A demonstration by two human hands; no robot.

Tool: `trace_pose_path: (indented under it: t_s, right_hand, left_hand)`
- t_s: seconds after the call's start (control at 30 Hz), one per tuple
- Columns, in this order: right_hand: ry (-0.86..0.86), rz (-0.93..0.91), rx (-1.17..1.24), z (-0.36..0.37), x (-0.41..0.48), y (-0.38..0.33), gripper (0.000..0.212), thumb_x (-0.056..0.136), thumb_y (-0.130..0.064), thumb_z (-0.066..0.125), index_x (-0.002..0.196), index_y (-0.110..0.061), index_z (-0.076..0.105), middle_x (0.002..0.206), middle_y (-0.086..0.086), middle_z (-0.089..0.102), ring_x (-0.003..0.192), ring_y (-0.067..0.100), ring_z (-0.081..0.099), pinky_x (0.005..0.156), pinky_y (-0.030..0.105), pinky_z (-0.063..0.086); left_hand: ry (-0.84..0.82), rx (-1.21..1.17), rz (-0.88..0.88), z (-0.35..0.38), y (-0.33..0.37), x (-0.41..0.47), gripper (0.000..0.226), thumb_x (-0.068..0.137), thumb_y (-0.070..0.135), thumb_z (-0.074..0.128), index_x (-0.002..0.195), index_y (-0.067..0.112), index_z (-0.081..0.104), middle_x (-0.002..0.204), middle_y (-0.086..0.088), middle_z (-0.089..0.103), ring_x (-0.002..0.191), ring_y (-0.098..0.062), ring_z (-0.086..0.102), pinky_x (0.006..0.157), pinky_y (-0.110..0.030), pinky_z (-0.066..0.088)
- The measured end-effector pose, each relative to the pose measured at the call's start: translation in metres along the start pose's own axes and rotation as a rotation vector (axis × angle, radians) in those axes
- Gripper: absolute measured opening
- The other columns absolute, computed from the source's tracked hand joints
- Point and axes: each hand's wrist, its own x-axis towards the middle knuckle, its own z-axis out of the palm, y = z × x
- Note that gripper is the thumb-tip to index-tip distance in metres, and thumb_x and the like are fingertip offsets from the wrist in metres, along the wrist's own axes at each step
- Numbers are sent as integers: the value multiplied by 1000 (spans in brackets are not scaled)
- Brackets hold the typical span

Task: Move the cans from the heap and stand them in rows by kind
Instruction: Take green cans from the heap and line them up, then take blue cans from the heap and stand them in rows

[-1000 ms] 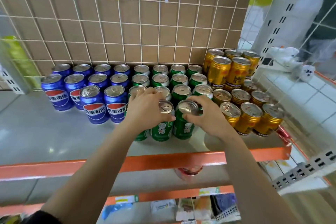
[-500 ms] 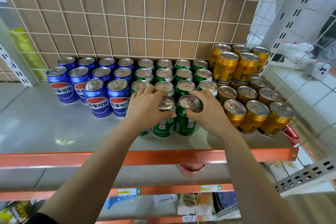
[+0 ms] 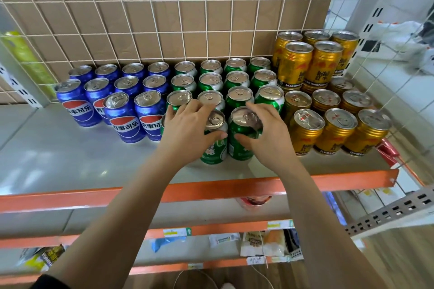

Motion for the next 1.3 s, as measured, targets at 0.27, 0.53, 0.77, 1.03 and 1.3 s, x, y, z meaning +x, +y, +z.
trace_pose_path:
  t_s: [0.27, 0.53, 0.77, 1.03, 1.3]
  right_hand:
    - [-58, 19, 16, -6, 2, 0, 76, 70, -19, 80, 137, -18, 43, 130, -3, 46, 109, 1, 40, 84, 0, 28]
    - [-9, 113, -76, 1, 5, -2, 81, 64, -45, 80, 133, -21, 45, 131, -2, 43, 121, 17, 43, 92, 27, 38]
    - [1, 140, -94, 4, 4, -2, 80, 65, -48, 79, 132, -21, 43, 131, 1, 42, 123, 21, 42, 92, 37, 43]
    - [20, 54, -167, 2, -9, -15, 90, 67, -49, 76, 141, -19, 36, 142, 2, 35, 131, 25, 28, 103, 38, 35]
    - [-38, -128, -190, 28, -16, -67, 80, 75, -45, 72, 142, -18, 37, 149, 3, 30, 140, 26, 20, 113, 41, 21]
  left_hand:
    - [43, -5, 16, 3, -2, -2, 67, 81, 58, 54, 139, 26, 39, 135, 0, 44, 130, -25, 37, 113, -51, 17]
    - [29, 8, 28, 3, -3, -2, 70, 79, 61, 54, 138, 26, 39, 135, -1, 45, 130, -26, 38, 114, -48, 18]
    - [43, 17, 28, 4, -4, -2, 72, 79, 63, 52, 139, 27, 38, 135, -3, 45, 130, -27, 37, 113, -47, 17]
    - [71, 12, -9, 4, -12, -11, 83, 77, 63, 56, 146, 29, 25, 151, -5, 27, 142, -26, 18, 116, -50, 5]
    - [97, -38, -89, -13, -50, -44, 91, 76, 65, 55, 149, 28, 14, 157, -5, 13, 145, -26, 10, 117, -50, 9]
